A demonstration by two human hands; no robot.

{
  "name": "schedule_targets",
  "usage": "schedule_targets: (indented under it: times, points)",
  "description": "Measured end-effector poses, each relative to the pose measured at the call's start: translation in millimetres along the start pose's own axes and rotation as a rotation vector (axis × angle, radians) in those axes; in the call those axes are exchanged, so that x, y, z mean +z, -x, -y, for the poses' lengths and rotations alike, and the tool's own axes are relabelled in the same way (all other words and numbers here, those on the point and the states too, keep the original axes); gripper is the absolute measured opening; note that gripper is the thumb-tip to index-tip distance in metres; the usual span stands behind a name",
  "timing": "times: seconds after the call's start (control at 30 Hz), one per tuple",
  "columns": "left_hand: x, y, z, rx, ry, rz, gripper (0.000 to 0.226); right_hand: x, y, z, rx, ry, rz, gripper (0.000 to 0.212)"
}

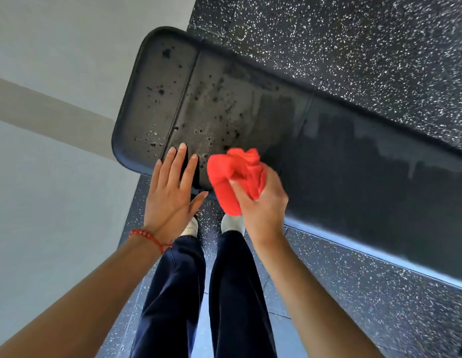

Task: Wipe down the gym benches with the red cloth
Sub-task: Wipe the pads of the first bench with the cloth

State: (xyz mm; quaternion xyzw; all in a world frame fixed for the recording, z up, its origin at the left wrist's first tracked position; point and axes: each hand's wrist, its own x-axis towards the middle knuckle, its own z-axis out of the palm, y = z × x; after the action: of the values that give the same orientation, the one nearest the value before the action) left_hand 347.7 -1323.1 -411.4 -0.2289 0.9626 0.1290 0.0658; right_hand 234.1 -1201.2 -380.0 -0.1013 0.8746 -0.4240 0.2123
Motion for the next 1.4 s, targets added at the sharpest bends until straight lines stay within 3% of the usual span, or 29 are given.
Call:
schedule_targets:
  times: [0.27, 0.5, 0.7, 0.8, 0.9, 1.2, 1.4]
  points:
    - [-4, -1, 2, -0.011, 0.008, 0.001, 0.065, 7, -33, 16, 0.022, -0.012, -0.010, 0.037]
    - [-15, -12, 17, 0.021, 0.050, -0.048, 0.062, 27, -105, 48, 0.010, 0.020, -0.185, 0.047]
    - [-32, -35, 62, -0.016, 0.111, -0.069, 0.065, 34, -72, 45, 0.036, 0.026, -0.181, 0.038]
    - [-37, -40, 87, 0.028, 0.096, -0.034, 0.070, 44, -28, 41, 0.063, 0.017, -0.089, 0.036]
    - [-37, -36, 103, 0.092, 0.082, 0.022, 0.076, 53, 0, 41, 0.075, 0.014, -0.105, 0.040]
    - [-30, -34, 116, 0.177, 0.114, 0.021, 0.079, 55, -19, 48, 0.052, 0.059, -0.137, 0.041]
    - [-28, -33, 118, 0.178, 0.109, 0.024, 0.079, 69, -83, 74, 0.016, 0.036, -0.319, 0.038]
